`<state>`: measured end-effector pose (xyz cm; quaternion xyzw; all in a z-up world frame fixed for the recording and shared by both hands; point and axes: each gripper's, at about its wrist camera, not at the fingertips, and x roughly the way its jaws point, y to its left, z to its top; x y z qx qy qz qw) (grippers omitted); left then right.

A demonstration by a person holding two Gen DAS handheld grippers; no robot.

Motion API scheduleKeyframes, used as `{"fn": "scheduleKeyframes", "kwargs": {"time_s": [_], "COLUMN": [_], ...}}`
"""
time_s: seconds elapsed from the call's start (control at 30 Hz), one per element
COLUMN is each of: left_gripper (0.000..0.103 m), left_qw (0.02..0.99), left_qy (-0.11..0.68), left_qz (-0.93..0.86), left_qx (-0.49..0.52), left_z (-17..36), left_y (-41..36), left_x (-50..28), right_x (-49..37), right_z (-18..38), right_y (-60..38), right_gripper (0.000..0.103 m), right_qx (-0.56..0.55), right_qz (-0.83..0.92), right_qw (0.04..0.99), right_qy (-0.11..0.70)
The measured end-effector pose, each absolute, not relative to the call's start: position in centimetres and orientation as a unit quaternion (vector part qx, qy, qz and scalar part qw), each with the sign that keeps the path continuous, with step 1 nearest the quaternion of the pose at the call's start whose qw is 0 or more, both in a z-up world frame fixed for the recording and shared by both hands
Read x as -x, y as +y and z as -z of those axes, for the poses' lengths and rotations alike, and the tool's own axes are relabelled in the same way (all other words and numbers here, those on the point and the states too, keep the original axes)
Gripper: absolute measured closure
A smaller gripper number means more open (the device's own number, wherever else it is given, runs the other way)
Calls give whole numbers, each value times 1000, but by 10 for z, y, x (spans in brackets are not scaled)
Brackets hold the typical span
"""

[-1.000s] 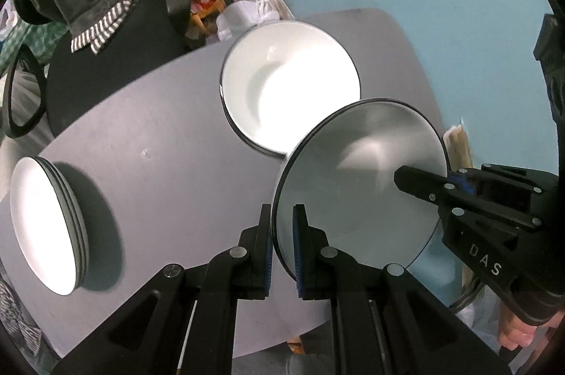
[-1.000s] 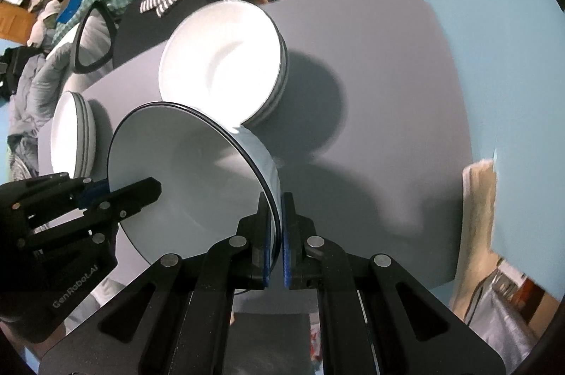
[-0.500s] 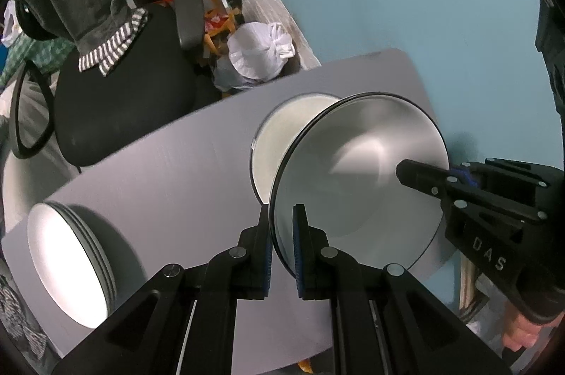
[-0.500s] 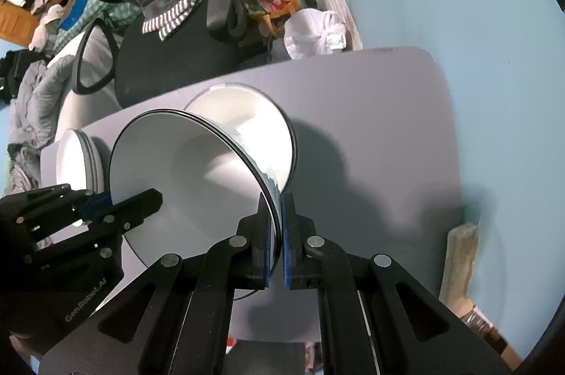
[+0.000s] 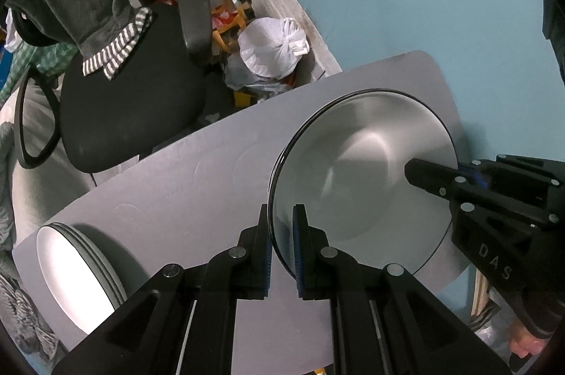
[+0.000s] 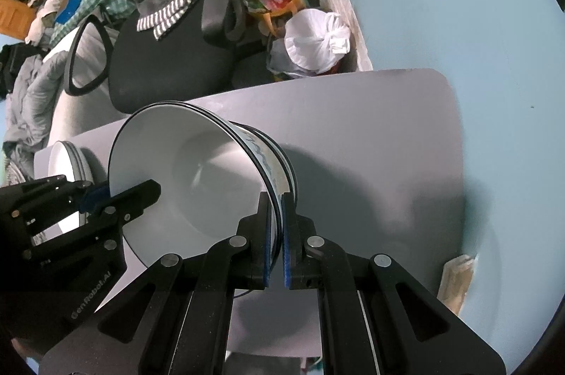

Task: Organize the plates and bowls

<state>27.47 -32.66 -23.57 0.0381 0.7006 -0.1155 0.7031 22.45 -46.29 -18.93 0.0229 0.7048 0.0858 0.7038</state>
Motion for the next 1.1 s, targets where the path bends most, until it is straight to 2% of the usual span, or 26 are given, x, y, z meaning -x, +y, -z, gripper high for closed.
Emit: {"fn": "scheduleKeyframes", "kwargs": {"time_s": [0.7, 0.8, 0.83, 0.87, 0.9, 0.93, 1.1], "left_gripper": [91, 83, 75, 70, 67, 67, 61], "left_qw": [690, 694, 697, 701, 705, 708, 711], "left_qy": [715, 712, 709, 705, 700, 698, 695], "left_qz": [102, 94, 91, 90, 87, 86, 83], "left_qx": [-53, -56, -61, -63, -68, -69, -62], "left_z": [253, 250, 248, 246, 243, 242, 239], "left_y": [-331, -330, -329, -329, -329, -328, -323], "left_x": [-273, -273, -272, -272, -271, -270, -268], "right_x": [-231, -231, -231, -230, -230, -229, -227], "right_z": [197, 197, 197, 198, 198, 198, 197], "right_y": [-458, -457, -457, -457, -457, -458, -461], "right_gripper": [96, 96, 94, 92, 82, 75, 73], "right_qx": [17, 19, 21, 21, 20, 19, 18], "right_qz": [-84, -84, -83, -82, -81, -79, -73], "right_qw": [702, 702, 702, 702, 702, 704, 710], "right_qy": [707, 707, 707, 707, 707, 705, 700]}}
